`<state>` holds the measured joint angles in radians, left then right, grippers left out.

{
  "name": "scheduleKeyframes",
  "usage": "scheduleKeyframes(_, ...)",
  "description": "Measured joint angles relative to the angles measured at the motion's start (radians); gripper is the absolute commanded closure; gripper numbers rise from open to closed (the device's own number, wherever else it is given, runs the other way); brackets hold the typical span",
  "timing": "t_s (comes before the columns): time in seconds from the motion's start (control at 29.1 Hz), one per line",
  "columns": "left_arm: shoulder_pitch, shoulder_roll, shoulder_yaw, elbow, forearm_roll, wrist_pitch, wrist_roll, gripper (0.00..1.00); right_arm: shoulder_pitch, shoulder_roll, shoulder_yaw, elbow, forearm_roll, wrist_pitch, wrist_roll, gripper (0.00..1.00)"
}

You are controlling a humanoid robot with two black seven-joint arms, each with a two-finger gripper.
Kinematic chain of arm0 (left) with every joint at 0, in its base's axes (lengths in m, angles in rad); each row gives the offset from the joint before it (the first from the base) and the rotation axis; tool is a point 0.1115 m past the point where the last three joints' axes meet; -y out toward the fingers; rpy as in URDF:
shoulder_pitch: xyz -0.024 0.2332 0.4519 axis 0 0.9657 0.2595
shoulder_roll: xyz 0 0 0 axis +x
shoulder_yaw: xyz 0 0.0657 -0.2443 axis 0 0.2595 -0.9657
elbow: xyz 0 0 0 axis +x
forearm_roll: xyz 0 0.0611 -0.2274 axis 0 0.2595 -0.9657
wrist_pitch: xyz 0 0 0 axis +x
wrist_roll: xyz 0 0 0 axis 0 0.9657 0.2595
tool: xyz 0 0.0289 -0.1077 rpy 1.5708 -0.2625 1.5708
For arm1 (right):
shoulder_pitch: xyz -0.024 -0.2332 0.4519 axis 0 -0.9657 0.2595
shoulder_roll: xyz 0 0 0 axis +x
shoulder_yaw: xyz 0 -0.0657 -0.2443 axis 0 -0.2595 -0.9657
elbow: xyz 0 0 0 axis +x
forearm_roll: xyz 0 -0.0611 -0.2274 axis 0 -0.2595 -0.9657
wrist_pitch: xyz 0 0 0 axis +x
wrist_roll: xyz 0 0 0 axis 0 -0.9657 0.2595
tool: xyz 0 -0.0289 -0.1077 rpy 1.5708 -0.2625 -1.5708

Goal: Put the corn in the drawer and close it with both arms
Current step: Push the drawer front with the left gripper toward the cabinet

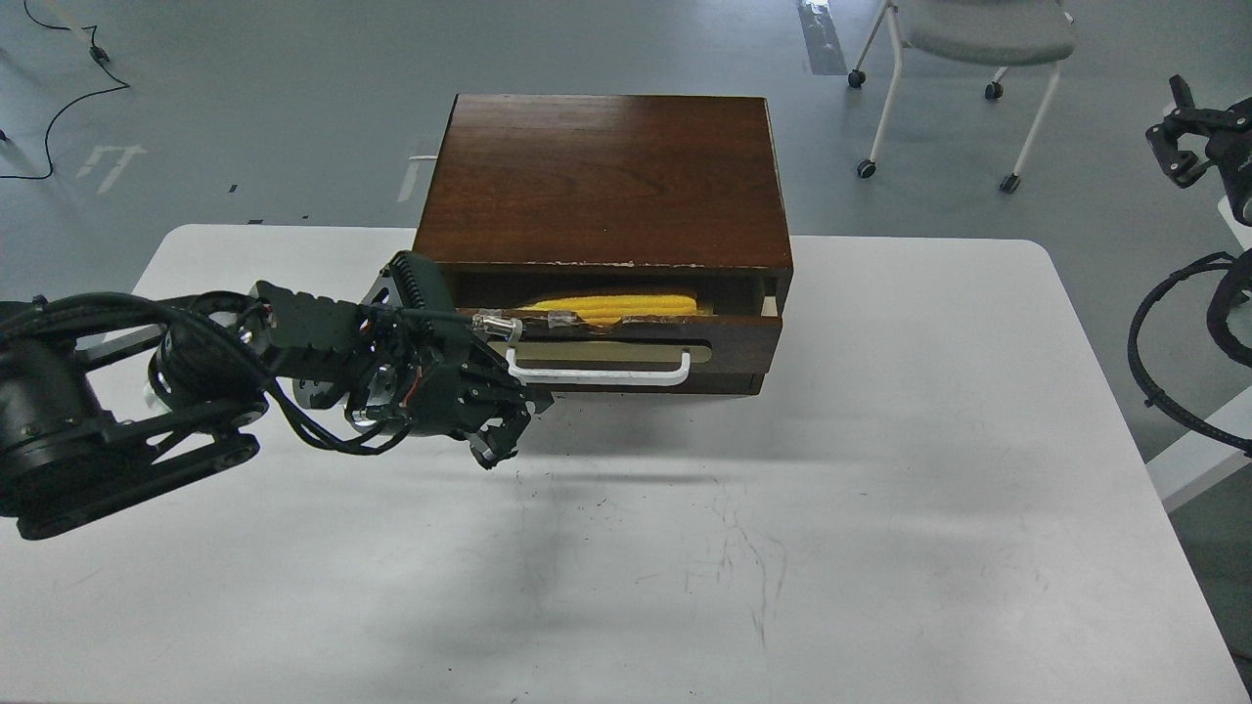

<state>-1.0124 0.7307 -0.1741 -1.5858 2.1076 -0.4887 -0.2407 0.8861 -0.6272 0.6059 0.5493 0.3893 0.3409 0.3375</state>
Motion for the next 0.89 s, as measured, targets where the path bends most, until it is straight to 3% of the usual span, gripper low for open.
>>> scheduleKeyframes(0.89, -0.005, -0.002, -0.01, 0.091, -0.006, 0.0, -0.005, 1.0, -0.001, -0.001, 0.0, 0.0, -0.001, 0.0, 0.0, 0.0)
